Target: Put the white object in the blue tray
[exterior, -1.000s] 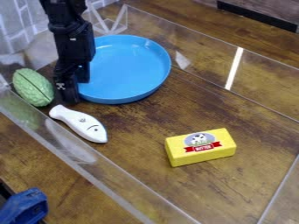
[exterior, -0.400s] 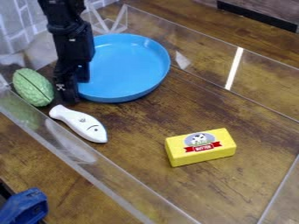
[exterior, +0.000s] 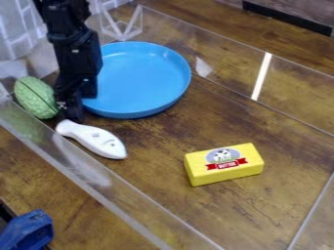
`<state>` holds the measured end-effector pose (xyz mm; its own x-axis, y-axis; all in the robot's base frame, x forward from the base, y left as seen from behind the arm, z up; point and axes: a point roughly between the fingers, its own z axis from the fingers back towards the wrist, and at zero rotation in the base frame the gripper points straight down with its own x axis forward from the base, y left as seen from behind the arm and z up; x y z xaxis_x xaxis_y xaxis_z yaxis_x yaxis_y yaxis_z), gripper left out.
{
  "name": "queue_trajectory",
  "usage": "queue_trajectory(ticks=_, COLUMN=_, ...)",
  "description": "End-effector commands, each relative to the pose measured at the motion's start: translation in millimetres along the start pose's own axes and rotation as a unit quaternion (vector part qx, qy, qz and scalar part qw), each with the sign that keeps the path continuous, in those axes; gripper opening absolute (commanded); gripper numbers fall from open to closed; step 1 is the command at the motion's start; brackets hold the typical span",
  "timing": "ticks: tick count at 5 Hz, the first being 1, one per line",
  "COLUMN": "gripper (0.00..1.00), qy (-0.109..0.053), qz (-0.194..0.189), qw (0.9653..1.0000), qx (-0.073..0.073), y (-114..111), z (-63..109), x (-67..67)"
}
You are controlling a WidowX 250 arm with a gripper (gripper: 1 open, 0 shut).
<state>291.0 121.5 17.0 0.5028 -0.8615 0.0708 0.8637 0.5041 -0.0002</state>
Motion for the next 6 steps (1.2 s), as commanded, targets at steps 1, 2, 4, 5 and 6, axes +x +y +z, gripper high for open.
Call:
queue_trajectory(ticks=1, gripper=1.00, qy=-0.004, qz=-0.011, qw=0.9999, qx=-0.005, y=-6.5, z=-0.3, x=14.6)
queue_trajectory(ticks=2, gripper=1.00, qy=-0.009, qz=-0.004, qw=0.9999, qx=-0.005, y=-7.1, z=0.6, x=23.5)
queue_trajectory(ticks=4, gripper=1.00, qy=-0.019, qz=-0.005, qw=0.9998, qx=-0.006, y=-12.6, z=2.0, x=37.9)
queue_trajectory(ticks=5, gripper=1.00, qy=-0.023, qz=-0.013, qw=0.9996, qx=-0.008, y=-17.0, z=2.4, x=43.6)
queue_trajectory(ticks=6, gripper=1.00, qy=-0.029, qz=-0.037, qw=0.9988, qx=-0.012, y=-19.2, z=2.6, x=45.5)
